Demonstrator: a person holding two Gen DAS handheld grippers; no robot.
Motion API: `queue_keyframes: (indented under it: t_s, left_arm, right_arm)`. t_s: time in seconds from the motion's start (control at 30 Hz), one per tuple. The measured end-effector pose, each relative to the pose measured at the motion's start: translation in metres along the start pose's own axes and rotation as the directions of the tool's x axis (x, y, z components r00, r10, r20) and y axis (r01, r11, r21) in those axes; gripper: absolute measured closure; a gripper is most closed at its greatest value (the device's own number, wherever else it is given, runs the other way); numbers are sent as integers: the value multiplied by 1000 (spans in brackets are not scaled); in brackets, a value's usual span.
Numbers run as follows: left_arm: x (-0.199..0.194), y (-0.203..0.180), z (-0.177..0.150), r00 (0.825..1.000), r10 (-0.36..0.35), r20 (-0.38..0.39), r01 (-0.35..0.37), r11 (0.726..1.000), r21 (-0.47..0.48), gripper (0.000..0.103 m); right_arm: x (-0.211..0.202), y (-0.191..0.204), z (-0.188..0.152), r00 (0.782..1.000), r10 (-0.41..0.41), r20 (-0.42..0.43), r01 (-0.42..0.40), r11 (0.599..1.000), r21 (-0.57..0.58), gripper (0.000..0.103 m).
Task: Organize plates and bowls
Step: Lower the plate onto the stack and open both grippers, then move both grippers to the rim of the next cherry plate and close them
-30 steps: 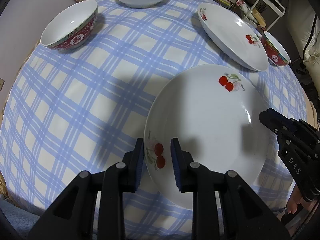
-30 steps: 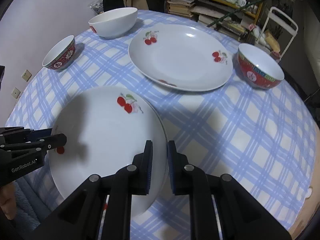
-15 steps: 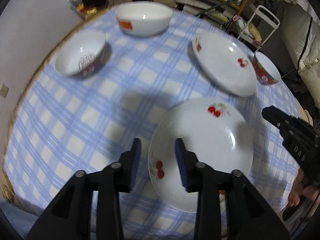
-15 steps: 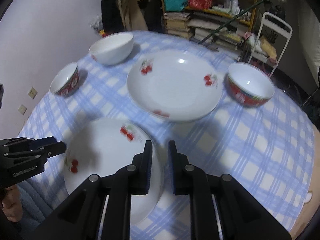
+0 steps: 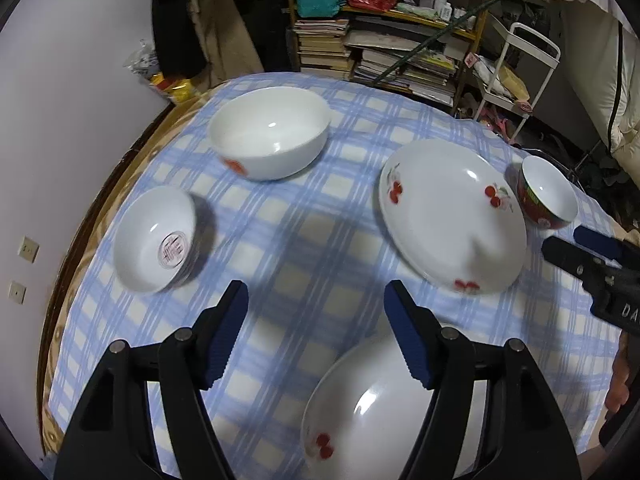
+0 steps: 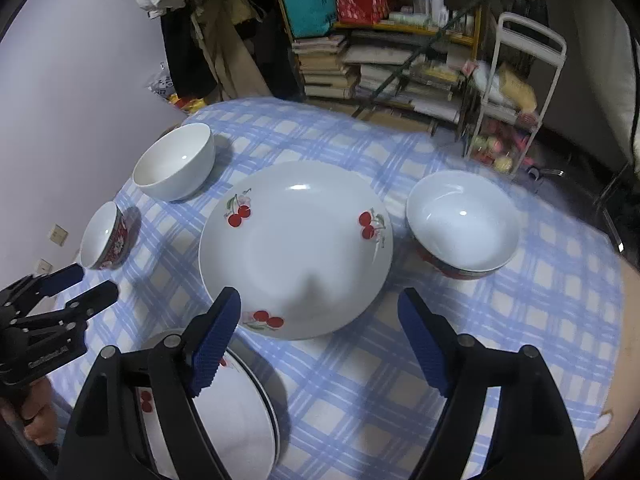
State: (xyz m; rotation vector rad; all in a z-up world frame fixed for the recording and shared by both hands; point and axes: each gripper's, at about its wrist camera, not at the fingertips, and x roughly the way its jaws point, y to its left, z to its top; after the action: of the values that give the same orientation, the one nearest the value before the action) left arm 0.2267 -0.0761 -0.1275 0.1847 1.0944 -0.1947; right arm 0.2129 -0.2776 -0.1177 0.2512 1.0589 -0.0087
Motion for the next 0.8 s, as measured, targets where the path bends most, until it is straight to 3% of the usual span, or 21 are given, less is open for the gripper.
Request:
queue_keyframes:
  t_s: [0.4,0.8]
  left_arm:
    - [60,-12,29,992,-89,-87,83,994,-74,33]
    - [94,-25,50,987,-93,-128,88,995,-46,33]
  right_arm:
    - [40,-35,1,997,28,-70,-21,994,107,17]
    - [63,-59,-1,992,107,-68,-90,974,210,18]
